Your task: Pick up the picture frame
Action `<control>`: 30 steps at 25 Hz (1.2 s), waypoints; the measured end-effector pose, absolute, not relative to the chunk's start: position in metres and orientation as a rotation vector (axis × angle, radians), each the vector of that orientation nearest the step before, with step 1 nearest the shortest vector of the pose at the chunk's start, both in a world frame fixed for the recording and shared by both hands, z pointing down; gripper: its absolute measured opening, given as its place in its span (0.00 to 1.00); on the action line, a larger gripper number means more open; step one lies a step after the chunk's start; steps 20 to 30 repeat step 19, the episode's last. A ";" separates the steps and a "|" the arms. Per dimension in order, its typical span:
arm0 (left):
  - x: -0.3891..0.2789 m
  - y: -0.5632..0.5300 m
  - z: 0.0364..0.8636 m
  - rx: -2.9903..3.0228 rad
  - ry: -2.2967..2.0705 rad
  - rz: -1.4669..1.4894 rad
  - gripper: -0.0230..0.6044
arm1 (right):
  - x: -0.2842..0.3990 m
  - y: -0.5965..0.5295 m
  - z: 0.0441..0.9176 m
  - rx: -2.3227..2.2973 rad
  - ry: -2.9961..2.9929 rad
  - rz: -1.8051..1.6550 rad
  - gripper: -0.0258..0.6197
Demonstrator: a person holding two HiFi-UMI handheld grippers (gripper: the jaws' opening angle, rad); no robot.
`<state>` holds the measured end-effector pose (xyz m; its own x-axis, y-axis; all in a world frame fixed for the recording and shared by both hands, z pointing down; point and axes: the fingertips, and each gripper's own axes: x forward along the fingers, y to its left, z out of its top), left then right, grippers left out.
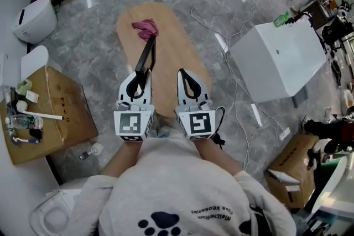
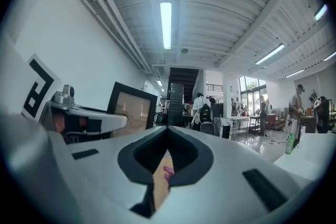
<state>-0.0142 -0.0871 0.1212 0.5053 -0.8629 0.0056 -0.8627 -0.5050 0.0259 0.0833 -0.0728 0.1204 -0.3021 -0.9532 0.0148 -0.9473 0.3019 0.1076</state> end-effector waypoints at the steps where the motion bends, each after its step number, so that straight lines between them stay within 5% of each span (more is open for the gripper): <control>1: -0.015 -0.086 0.122 2.705 -1.548 -0.012 0.10 | 0.082 -0.072 0.121 1.809 -2.473 -0.116 0.05; 30: -0.017 -0.081 0.135 2.713 -1.498 0.015 0.10 | 0.082 -0.068 0.126 1.817 -2.446 -0.109 0.05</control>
